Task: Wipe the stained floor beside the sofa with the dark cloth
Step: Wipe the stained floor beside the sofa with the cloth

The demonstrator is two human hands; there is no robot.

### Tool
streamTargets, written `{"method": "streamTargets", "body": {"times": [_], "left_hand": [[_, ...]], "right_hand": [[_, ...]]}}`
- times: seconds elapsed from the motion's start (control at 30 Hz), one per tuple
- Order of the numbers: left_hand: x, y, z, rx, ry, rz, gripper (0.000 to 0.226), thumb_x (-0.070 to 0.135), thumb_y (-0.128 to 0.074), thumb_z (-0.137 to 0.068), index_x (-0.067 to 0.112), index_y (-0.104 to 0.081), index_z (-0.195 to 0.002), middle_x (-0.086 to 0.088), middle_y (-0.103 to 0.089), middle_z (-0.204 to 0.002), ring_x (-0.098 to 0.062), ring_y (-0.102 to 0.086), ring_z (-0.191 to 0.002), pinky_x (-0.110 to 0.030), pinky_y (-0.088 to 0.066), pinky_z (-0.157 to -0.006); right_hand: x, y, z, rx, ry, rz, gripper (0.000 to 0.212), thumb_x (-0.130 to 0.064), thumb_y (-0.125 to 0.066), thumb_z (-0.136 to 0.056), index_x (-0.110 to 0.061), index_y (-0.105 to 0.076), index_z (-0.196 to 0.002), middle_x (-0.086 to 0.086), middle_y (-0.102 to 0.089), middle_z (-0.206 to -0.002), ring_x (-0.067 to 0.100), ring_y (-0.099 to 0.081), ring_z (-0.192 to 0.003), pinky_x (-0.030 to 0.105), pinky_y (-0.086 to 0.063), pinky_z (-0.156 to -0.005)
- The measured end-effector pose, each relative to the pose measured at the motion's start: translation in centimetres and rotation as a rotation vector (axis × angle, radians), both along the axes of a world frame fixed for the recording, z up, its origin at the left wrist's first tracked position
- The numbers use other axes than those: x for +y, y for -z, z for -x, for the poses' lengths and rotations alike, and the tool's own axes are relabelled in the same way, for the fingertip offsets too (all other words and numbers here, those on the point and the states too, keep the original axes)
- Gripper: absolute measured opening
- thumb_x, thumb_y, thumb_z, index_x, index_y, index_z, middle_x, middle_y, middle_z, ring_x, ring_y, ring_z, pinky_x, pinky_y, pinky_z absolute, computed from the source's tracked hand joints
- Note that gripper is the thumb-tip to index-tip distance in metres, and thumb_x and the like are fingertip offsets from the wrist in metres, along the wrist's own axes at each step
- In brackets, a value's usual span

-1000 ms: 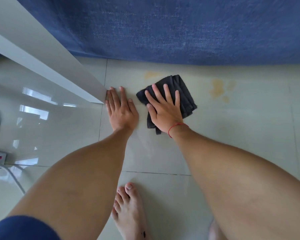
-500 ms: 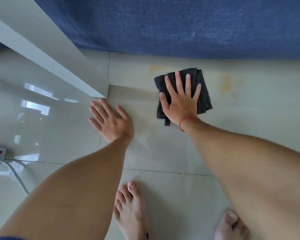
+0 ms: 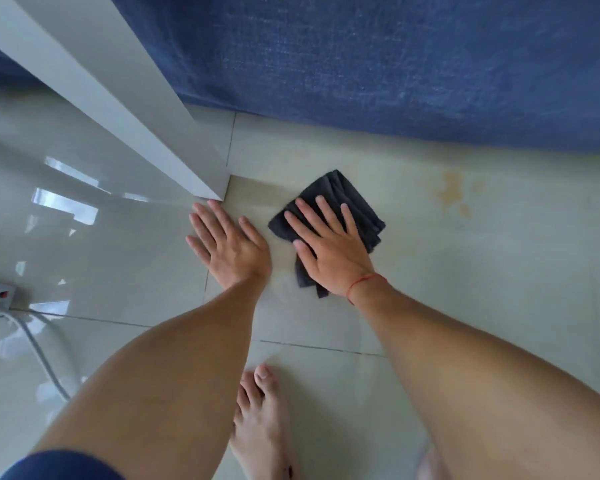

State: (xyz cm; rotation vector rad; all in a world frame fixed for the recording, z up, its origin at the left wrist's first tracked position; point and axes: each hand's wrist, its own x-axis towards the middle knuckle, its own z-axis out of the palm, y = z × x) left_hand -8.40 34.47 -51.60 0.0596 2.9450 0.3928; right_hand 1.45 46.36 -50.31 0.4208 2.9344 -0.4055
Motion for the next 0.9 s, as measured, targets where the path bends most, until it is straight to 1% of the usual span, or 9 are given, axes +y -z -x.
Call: {"method": "streamTargets", "body": {"times": [0.07,0.13,0.27,0.33,0.53,0.63,0.73,0.8,0.9], "left_hand": [[0.0,0.0,0.0,0.000,0.004,0.000,0.063,0.039,-0.017,-0.099,0.014,-0.002,-0.155,-0.006,0.003,-0.163,-0.021,0.004,-0.150,-0.045,0.003,-0.121],[0.0,0.1,0.0,0.003,-0.001,0.004,0.063,0.039,-0.017,-0.099,0.014,-0.002,-0.155,-0.006,0.002,-0.163,-0.021,0.004,-0.150,-0.045,0.003,-0.121],[0.1,0.3,0.1,0.012,-0.007,0.011,0.062,0.038,-0.017,-0.099,0.013,-0.003,-0.154,-0.007,0.002,-0.163,-0.022,0.003,-0.150,-0.045,0.003,-0.121],[0.1,0.3,0.0,0.016,-0.008,0.015,0.062,0.038,-0.017,-0.099,0.013,-0.003,-0.154,-0.007,0.002,-0.163,-0.022,0.003,-0.150,-0.045,0.003,-0.121],[0.0,0.2,0.0,0.017,-0.004,0.016,0.062,0.038,-0.017,-0.099,0.014,-0.002,-0.155,-0.007,0.002,-0.163,-0.022,0.003,-0.150,-0.045,0.003,-0.121],[0.0,0.1,0.0,0.006,-0.008,0.007,0.062,0.038,-0.017,-0.099,0.015,-0.002,-0.155,-0.006,0.002,-0.163,-0.021,0.003,-0.150,-0.045,0.003,-0.121],[0.0,-0.1,0.0,0.001,-0.013,0.001,0.062,0.038,-0.018,-0.100,0.015,-0.003,-0.155,-0.006,0.002,-0.163,-0.021,0.003,-0.150,-0.045,0.003,-0.121],[0.0,-0.1,0.0,0.001,-0.007,-0.005,0.062,0.038,-0.018,-0.100,0.015,-0.003,-0.155,-0.006,0.003,-0.163,-0.021,0.003,-0.150,-0.045,0.003,-0.121],[0.1,-0.1,-0.1,0.008,-0.013,-0.011,0.061,0.038,-0.018,-0.100,0.015,-0.003,-0.155,-0.006,0.002,-0.163,-0.021,0.003,-0.150,-0.045,0.003,-0.121]], "right_hand": [[2.1,0.1,-2.3,0.001,0.031,-0.029,0.051,-0.040,-0.028,-0.098,-0.032,-0.032,-0.148,-0.008,-0.027,-0.158,0.022,-0.021,-0.147,0.047,-0.008,-0.119],[4.1,0.1,-2.8,-0.021,0.127,-0.046,0.052,-0.041,-0.024,-0.098,-0.033,-0.028,-0.149,-0.009,-0.022,-0.159,0.021,-0.016,-0.149,0.047,-0.004,-0.119],[3.9,0.2,0.7,-0.066,0.374,-0.045,0.051,-0.042,-0.024,-0.101,-0.037,-0.016,-0.151,-0.008,-0.005,-0.162,0.025,0.002,-0.150,0.056,0.006,-0.116],[3.1,0.2,3.0,-0.077,0.429,-0.027,0.051,-0.043,-0.021,-0.100,-0.040,-0.012,-0.151,-0.006,0.002,-0.163,0.030,0.007,-0.149,0.061,0.009,-0.114],[0.0,0.1,6.6,-0.027,0.269,0.026,0.050,-0.043,-0.024,-0.100,-0.038,-0.019,-0.150,-0.007,-0.004,-0.163,0.032,0.008,-0.149,0.064,0.012,-0.111],[0.0,0.0,4.8,0.013,0.107,0.014,0.049,-0.041,-0.027,-0.100,-0.035,-0.026,-0.149,-0.008,-0.014,-0.161,0.032,-0.002,-0.149,0.062,0.006,-0.114],[1.6,0.1,0.9,0.015,-0.064,0.001,0.048,-0.040,-0.028,-0.100,-0.034,-0.032,-0.147,-0.010,-0.023,-0.159,0.025,-0.014,-0.149,0.053,-0.003,-0.119],[3.1,0.1,-1.5,0.011,-0.013,-0.025,0.049,-0.039,-0.027,-0.099,-0.034,-0.032,-0.147,-0.010,-0.026,-0.158,0.022,-0.018,-0.148,0.047,-0.005,-0.120],[4.7,0.3,-2.2,-0.014,0.227,-0.040,0.049,-0.039,-0.025,-0.101,-0.035,-0.024,-0.150,-0.012,-0.017,-0.160,0.019,-0.009,-0.150,0.046,0.002,-0.120]]}}
